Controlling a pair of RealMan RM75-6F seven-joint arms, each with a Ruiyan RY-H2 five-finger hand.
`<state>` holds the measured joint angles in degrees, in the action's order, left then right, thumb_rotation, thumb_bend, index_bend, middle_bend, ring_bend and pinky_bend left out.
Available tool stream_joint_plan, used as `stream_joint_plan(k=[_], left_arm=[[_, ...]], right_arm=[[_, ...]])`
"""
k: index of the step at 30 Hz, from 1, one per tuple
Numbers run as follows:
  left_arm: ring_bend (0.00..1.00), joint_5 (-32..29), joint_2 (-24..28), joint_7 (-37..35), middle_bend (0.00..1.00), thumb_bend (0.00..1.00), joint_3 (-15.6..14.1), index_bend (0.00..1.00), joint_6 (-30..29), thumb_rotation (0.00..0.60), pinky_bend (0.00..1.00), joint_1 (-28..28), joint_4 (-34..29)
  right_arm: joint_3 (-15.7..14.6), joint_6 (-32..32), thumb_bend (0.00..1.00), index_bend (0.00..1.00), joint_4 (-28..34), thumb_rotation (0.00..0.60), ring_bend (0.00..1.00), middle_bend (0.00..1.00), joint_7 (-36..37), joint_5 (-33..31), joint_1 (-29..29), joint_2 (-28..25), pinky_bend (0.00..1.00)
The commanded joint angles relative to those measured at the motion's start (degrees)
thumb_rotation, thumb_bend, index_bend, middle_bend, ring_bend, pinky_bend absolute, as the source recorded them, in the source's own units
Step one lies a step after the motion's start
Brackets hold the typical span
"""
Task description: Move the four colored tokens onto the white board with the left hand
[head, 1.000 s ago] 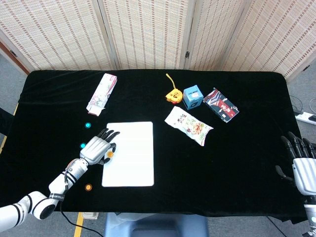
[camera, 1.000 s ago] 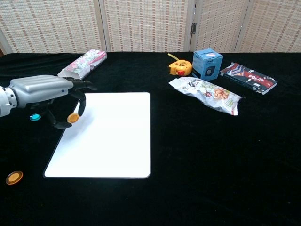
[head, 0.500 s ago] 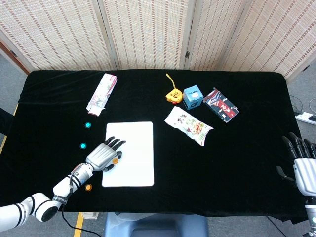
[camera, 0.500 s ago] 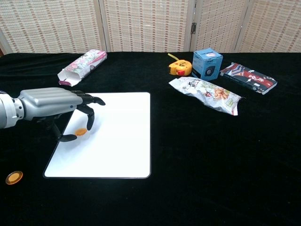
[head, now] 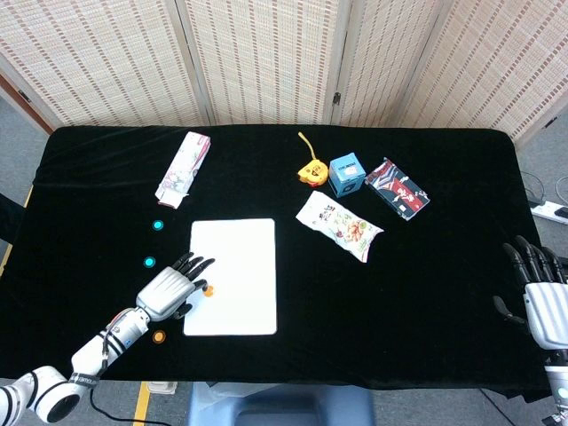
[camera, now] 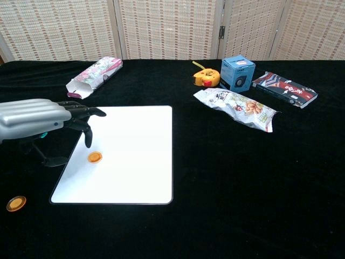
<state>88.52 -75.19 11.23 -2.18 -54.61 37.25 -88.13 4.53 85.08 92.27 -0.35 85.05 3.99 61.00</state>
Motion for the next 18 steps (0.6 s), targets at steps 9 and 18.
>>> stream_joint_plan(k=[9, 18], left_arm=[[0.0, 11.7, 1.9, -5.0, 0.05, 0.42, -7.4, 0.42, -9.2, 0.6, 0.0, -4.8, 4.8], [0.0, 14.6, 1.5, -6.6, 0.06, 0.42, -9.6, 0.42, -13.0, 0.6, 0.0, -7.6, 7.5]], right_arm=[[0.2, -0.5, 0.36, 0.0, 0.6, 0.6, 0.06, 0.02, -0.7, 0.9, 1.0, 0.1, 0.0], [0.2, -0.6, 0.36, 0.0, 1.2, 0.6, 0.06, 0.02, -1.1, 1.5, 1.5, 0.1, 0.0]])
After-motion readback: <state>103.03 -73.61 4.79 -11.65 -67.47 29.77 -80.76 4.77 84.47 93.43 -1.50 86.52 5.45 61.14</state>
